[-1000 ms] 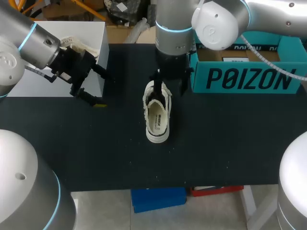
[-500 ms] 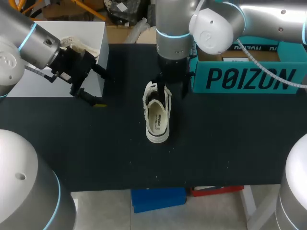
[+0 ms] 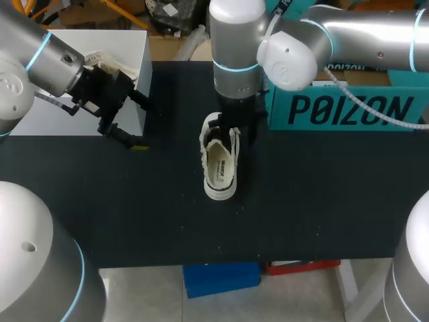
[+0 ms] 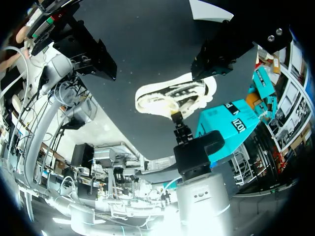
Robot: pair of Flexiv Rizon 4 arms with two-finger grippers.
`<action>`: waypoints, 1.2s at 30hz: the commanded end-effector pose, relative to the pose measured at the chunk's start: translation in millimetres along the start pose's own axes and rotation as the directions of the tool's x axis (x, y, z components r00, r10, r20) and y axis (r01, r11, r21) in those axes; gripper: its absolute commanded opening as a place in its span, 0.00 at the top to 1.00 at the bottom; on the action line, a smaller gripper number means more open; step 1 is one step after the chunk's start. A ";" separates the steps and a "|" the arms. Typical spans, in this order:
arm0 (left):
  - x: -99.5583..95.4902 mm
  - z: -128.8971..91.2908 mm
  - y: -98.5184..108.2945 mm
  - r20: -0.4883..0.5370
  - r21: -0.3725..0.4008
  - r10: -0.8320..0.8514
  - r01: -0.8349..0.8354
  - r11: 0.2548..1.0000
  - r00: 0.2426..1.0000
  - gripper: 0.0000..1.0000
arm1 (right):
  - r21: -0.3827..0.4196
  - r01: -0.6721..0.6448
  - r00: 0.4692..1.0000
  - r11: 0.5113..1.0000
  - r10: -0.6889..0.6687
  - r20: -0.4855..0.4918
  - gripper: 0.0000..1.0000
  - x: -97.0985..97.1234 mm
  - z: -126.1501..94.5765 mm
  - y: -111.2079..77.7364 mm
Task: Take the shoe out of the shoebox, open the shoe tongue, remove and reinsert the insole, then place the shoe into the shoebox
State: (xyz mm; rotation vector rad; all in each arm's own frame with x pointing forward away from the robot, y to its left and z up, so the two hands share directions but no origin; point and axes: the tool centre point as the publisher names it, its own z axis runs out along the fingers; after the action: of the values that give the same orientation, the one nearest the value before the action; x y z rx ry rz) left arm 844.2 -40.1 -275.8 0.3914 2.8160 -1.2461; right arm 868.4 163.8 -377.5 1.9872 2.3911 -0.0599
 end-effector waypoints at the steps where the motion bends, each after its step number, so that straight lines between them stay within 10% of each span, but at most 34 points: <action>1: 0.4 1.0 0.2 0.004 -0.001 0.001 -0.001 1.000 1.000 0.00 | 0.006 0.000 1.000 1.000 0.000 0.008 0.52 1.7 9.5 4.7; 19: 0.4 1.0 0.2 0.004 -0.001 0.001 -0.001 1.000 1.000 0.00 | -0.026 -0.009 0.999 1.000 0.010 0.048 0.51 1.8 30.9 4.3; 21: 0.4 1.0 0.2 0.004 -0.001 0.001 -0.001 1.000 1.000 0.00 | -0.030 -0.008 0.998 1.000 0.010 0.055 0.60 0.9 31.1 4.4; 23: 0.4 1.0 0.2 0.004 -0.001 0.001 -0.001 1.000 1.000 0.00 | -0.034 -0.009 0.998 0.999 0.011 0.059 1.00 0.2 31.3 4.4; 36: 0.4 1.0 0.2 0.004 -0.001 0.001 -0.001 1.000 1.000 0.00 | -0.011 0.023 0.998 1.000 -0.022 0.055 1.00 1.2 9.5 -5.1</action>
State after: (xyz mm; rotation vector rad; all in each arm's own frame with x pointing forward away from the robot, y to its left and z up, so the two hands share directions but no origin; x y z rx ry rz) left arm 844.2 -40.1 -275.8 0.3916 2.8161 -1.2461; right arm 867.4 166.6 -401.7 1.9303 2.3770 -0.1018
